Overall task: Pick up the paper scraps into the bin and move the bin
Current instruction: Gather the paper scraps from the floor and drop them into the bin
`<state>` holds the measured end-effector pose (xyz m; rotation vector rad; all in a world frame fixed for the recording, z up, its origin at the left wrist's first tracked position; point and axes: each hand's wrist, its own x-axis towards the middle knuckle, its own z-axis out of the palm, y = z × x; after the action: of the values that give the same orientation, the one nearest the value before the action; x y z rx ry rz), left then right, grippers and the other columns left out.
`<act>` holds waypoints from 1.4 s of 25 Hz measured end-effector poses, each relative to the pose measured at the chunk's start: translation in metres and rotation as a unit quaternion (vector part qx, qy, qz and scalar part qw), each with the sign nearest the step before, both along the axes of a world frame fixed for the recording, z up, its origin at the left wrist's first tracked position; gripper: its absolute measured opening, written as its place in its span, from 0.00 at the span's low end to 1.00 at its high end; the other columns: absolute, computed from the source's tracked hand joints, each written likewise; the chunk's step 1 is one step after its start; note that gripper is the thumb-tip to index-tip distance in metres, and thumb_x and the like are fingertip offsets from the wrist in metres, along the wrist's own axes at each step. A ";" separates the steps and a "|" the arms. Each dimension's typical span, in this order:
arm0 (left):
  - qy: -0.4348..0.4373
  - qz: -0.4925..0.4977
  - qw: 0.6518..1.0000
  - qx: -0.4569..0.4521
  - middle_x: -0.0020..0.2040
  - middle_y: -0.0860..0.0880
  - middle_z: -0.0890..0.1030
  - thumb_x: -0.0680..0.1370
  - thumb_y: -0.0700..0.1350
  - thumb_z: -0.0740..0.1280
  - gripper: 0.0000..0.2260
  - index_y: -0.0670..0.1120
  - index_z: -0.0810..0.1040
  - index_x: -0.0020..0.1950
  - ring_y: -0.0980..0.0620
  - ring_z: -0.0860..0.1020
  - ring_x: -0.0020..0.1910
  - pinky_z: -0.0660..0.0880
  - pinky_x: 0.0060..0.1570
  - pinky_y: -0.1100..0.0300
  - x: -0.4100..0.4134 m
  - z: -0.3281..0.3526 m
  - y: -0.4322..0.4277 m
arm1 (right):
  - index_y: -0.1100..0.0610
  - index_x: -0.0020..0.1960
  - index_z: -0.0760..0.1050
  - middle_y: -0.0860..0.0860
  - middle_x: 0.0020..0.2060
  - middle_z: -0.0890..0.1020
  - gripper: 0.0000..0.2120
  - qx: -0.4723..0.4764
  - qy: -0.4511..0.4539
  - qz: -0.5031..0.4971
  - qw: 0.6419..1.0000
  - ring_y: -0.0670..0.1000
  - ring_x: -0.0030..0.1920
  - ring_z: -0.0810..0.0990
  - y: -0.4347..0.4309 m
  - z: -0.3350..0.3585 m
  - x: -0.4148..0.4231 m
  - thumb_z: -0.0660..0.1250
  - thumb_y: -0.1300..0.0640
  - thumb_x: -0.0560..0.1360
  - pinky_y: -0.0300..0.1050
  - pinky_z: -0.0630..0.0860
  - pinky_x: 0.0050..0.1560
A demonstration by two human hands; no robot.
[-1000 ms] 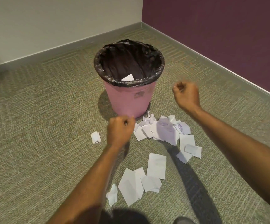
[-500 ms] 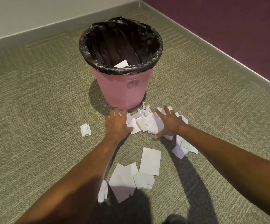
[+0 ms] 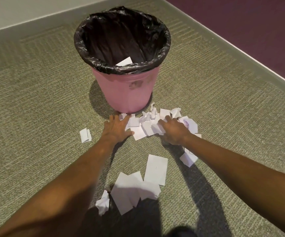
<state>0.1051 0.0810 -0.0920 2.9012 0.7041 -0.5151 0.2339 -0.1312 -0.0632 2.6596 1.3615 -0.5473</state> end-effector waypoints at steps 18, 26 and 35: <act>-0.068 -0.140 0.987 0.022 0.50 0.40 0.78 0.73 0.31 0.67 0.07 0.36 0.79 0.51 0.40 0.77 0.52 0.75 0.45 0.48 -0.014 0.027 -0.025 | 0.62 0.59 0.79 0.59 0.49 0.81 0.15 0.074 0.042 0.026 0.996 0.60 0.46 0.81 -0.020 0.013 -0.036 0.65 0.69 0.74 0.50 0.78 0.42; -0.231 -0.075 0.969 -0.040 0.48 0.42 0.79 0.78 0.35 0.66 0.05 0.37 0.80 0.50 0.43 0.79 0.47 0.77 0.43 0.54 -0.038 0.082 -0.052 | 0.66 0.46 0.79 0.63 0.43 0.82 0.06 0.178 0.086 -0.082 0.977 0.63 0.43 0.80 -0.007 0.085 -0.037 0.64 0.66 0.76 0.44 0.68 0.39; -0.486 -0.047 0.872 -0.019 0.43 0.43 0.82 0.74 0.35 0.72 0.07 0.37 0.83 0.51 0.47 0.79 0.42 0.79 0.41 0.56 -0.065 0.201 -0.067 | 0.52 0.38 0.80 0.47 0.38 0.82 0.08 0.379 0.170 -0.120 0.902 0.46 0.40 0.82 0.015 0.229 -0.038 0.72 0.63 0.74 0.42 0.81 0.39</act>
<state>0.0400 0.0142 0.1094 2.6288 0.3605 0.8794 0.1955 -0.1167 0.1657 3.5308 1.5974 -0.6285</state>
